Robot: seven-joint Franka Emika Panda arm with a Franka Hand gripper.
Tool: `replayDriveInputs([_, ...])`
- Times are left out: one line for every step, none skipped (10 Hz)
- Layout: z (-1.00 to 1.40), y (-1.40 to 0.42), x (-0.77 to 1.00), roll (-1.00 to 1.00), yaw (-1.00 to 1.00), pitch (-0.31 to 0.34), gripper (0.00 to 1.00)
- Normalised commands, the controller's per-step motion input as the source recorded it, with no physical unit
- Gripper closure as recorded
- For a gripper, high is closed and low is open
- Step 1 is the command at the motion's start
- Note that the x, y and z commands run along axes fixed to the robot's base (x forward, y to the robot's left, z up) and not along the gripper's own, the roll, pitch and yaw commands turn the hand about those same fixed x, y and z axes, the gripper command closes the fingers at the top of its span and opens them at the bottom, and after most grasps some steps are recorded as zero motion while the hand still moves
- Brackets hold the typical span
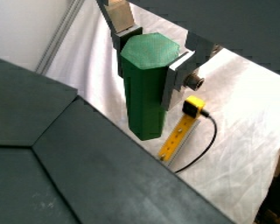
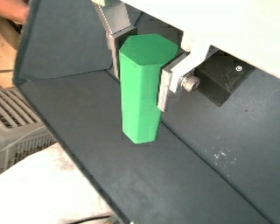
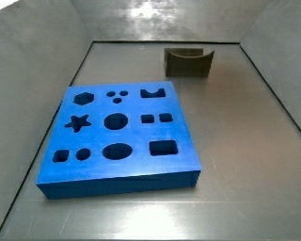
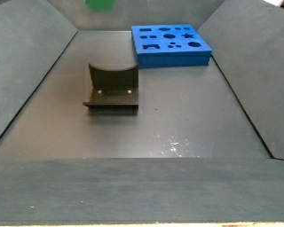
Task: Pick up the hexagon object. Move up. Place the hexagon object on the fixture. Regrasp the hexagon object. Move to above the board. Insert the hexagon object.
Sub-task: Move to above the board.
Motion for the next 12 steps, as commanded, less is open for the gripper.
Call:
replayDriveInputs([0.94,0.04,-0.04,-0.07,0.00,0.065,1.00])
replayDriveInputs([0.72,0.02,-0.02,-0.07,0.01,0.083,1.00])
replayDriveInputs([0.56,0.02,-0.01,-0.07,0.02,0.098,1.00])
replayDriveInputs([0.40,0.01,0.00,-0.07,0.03,0.112,1.00])
replayDriveInputs([0.23,0.00,0.01,-0.07,0.05,0.125,1.00])
replayDriveInputs([-0.06,-1.00,-0.40,-1.00,-0.03,-0.089,1.00])
replayDriveInputs([-0.06,-1.00,-0.40,-1.00,-0.03,-0.100,1.00])
replayDriveInputs([-0.06,-1.00,-0.42,-1.00,-0.03,-0.114,1.00])
replayDriveInputs([-0.07,-1.00,-0.43,-1.00,-0.04,-0.129,1.00])
replayDriveInputs([-0.07,-1.00,-0.44,-1.00,-0.04,-0.135,1.00])
replayDriveInputs([-0.07,-1.00,-0.46,-1.00,-0.06,-0.151,1.00])
replayDriveInputs([-0.07,-1.00,-0.47,-1.00,-0.06,-0.157,1.00])
